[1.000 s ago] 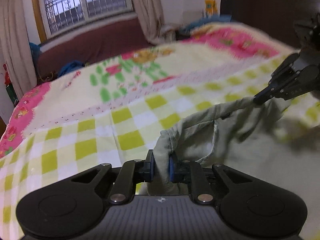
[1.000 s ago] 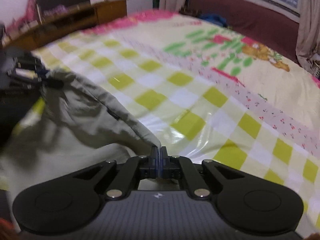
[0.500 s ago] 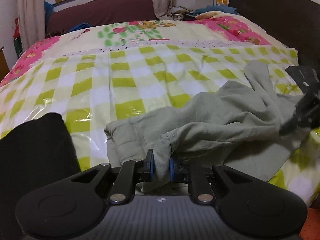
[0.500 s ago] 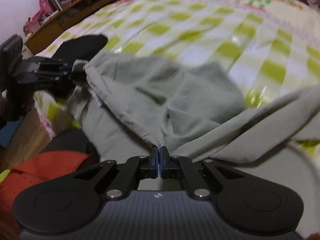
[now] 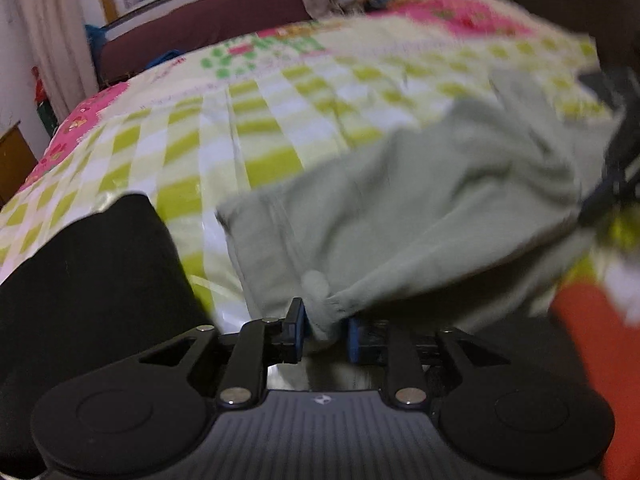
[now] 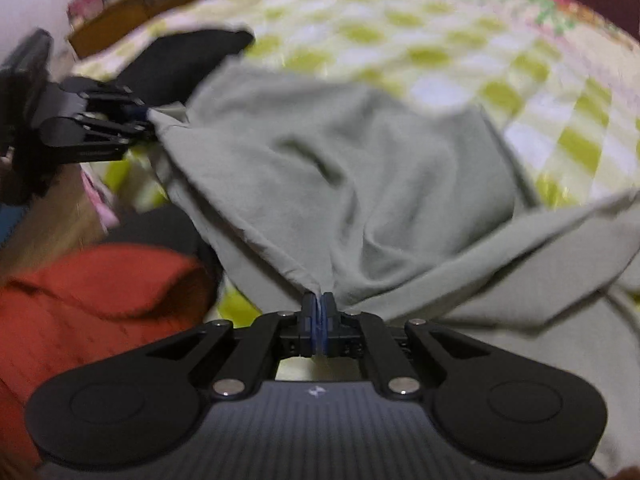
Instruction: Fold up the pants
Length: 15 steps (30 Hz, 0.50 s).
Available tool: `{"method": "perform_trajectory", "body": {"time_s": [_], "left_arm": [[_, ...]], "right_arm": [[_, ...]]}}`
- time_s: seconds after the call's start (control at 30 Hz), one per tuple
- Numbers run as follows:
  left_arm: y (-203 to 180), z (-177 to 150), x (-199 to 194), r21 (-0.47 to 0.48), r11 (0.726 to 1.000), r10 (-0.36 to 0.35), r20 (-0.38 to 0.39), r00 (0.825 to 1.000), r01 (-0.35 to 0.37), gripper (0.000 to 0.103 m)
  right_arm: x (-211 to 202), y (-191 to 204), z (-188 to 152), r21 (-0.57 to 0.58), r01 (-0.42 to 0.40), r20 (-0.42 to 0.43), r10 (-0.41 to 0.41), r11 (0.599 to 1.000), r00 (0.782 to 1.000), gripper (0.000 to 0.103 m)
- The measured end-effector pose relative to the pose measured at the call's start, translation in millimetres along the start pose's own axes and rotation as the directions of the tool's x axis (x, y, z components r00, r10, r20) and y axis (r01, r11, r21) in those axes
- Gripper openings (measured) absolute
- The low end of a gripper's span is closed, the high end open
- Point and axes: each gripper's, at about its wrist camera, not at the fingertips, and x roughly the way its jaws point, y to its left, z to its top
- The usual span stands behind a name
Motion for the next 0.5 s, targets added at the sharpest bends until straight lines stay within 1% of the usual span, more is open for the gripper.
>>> {"method": "perform_trajectory", "body": {"time_s": [0.03, 0.07, 0.1, 0.17, 0.2, 0.3, 0.37, 0.4, 0.47, 0.5], "left_arm": [[-3, -4, 1, 0.016, 1.0, 0.005, -0.016, 1.0, -0.005, 0.042], [-5, -8, 0, 0.022, 1.0, 0.012, -0.028, 1.0, -0.012, 0.042], [-5, -10, -1, 0.019, 1.0, 0.018, -0.039, 0.999, -0.017, 0.044], [-2, -15, -6, -0.005, 1.0, 0.025, -0.045, 0.999, -0.025, 0.045], [0, -16, -10, -0.023, 0.999, 0.031, -0.048, 0.998, -0.032, 0.045], [5, -19, -19, -0.052, 0.997, 0.06, -0.048, 0.997, -0.063, 0.045], [6, -18, -28, -0.07, 0.994, 0.078, -0.034, 0.996, -0.08, 0.045], [6, -16, -34, -0.081, 0.993, 0.085, -0.019, 0.996, -0.086, 0.045], [4, -10, -43, -0.101, 0.991, 0.09, 0.015, 0.996, -0.088, 0.045], [1, -5, -45, -0.104, 0.991, 0.086, 0.039, 0.996, -0.081, 0.048]], "right_arm": [[2, 0, -2, -0.006, -0.002, -0.013, 0.002, 1.0, 1.0, 0.006], [2, 3, -4, -0.017, 0.003, -0.022, -0.004, 1.0, 1.0, 0.009], [0, 4, -5, -0.025, 0.009, -0.018, -0.01, 1.0, 1.0, 0.01], [-6, 6, -6, -0.039, 0.008, -0.011, -0.008, 0.999, 1.0, 0.011], [-10, 5, -6, -0.035, 0.01, -0.003, -0.01, 0.999, 1.0, 0.012], [-17, 4, -9, -0.022, 0.019, 0.018, -0.018, 1.0, 1.0, 0.012], [-21, 3, -12, 0.0, 0.024, 0.048, -0.024, 1.0, 0.999, 0.012], [-20, 1, -12, 0.017, 0.027, 0.052, -0.028, 0.999, 0.998, 0.015], [-11, -5, -15, 0.067, 0.061, 0.038, -0.064, 0.996, 0.997, 0.018], [-6, -8, -16, 0.09, 0.073, 0.025, -0.075, 0.993, 0.997, 0.018]]}}
